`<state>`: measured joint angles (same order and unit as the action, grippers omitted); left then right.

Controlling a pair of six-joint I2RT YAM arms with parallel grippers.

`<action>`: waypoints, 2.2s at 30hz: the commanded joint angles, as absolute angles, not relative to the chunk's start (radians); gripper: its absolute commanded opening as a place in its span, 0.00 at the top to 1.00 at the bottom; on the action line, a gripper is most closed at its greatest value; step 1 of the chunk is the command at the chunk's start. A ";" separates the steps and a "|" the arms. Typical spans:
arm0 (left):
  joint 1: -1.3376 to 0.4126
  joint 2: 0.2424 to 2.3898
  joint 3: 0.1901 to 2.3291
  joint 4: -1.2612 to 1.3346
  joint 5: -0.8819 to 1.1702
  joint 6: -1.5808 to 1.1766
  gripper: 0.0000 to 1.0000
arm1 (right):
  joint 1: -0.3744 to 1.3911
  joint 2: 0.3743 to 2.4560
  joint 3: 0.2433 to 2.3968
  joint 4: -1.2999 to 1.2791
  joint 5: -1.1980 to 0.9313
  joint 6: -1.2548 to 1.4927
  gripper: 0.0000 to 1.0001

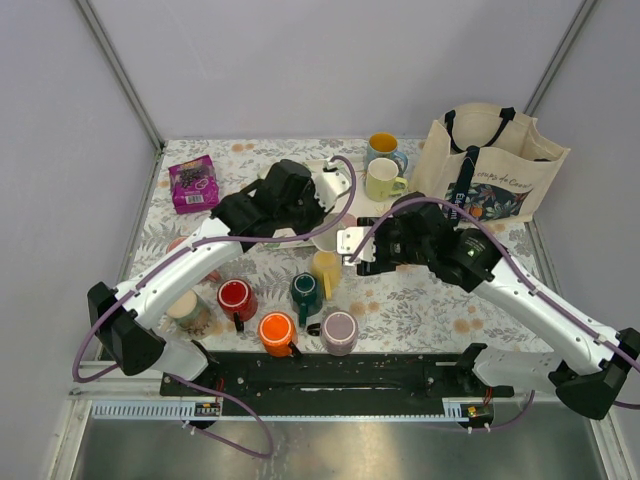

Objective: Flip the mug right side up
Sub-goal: Turn over the cup at the center of the board, then place the cup on the tray.

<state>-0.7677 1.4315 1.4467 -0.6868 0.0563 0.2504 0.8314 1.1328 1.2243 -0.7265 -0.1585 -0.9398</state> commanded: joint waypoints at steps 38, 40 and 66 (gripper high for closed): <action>-0.756 1.489 1.606 -0.768 0.291 0.198 1.00 | 0.842 1.411 1.440 -0.971 -0.129 -1.057 0.39; -0.747 1.485 1.614 -0.779 0.333 0.161 1.00 | 0.845 1.445 1.456 -0.953 -0.074 -1.042 0.45; -0.399 1.295 1.493 -0.894 0.264 0.270 0.20 | 0.319 1.604 1.462 -0.784 -0.554 -1.216 1.00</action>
<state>-0.3946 1.3357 1.4796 -0.9226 0.2836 0.1574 0.3801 1.5440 1.3437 -0.8337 -0.3988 -1.1202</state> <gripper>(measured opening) 0.801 0.258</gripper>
